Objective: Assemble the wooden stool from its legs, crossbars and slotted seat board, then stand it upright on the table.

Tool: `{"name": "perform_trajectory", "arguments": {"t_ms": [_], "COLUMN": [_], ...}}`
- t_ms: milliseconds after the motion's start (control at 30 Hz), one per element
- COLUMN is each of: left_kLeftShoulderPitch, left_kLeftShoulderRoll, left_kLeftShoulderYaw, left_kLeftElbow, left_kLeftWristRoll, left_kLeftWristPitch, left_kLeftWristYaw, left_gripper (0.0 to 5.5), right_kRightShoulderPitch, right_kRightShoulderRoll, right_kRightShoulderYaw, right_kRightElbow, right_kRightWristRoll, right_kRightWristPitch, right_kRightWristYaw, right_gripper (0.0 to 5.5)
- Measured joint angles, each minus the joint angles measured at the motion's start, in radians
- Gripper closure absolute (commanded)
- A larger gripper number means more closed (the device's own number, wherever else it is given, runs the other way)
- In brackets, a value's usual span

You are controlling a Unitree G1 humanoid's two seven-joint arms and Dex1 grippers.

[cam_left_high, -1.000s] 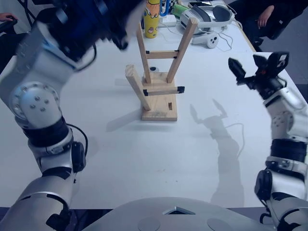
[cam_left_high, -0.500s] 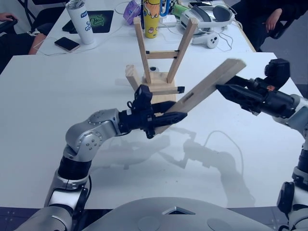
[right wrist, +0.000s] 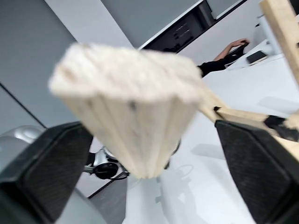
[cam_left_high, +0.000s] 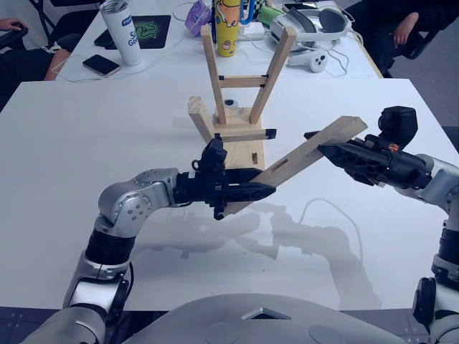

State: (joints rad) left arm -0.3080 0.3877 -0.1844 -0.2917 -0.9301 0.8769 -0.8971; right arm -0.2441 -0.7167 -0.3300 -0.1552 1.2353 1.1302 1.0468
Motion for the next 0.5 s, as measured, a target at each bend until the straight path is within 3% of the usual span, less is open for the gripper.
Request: {"name": "perform_trajectory", "arguments": {"t_ms": [400,500], "left_kLeftShoulderPitch": [0.003,0.003], "left_kLeftShoulderRoll": [0.012,0.016], "left_kLeftShoulderYaw": [0.008,0.009], "left_kLeftElbow": [-0.016,-0.018], "left_kLeftWristRoll": [-0.002,0.001], "left_kLeftWristPitch": [0.034,0.034], "left_kLeftWristYaw": [0.001,0.001], "left_gripper": [3.44,3.44], "right_kRightShoulderPitch": [0.0,0.0], "right_kRightShoulderRoll": [-0.015,-0.017], "right_kRightShoulderYaw": [0.029,0.031], "right_kRightElbow": [-0.006,-0.006], "right_kRightWristRoll": [-0.002,-0.009], "right_kRightWristPitch": [0.015,0.012], "right_kRightWristYaw": [0.02,0.026], "right_gripper": [3.33,3.44]}}
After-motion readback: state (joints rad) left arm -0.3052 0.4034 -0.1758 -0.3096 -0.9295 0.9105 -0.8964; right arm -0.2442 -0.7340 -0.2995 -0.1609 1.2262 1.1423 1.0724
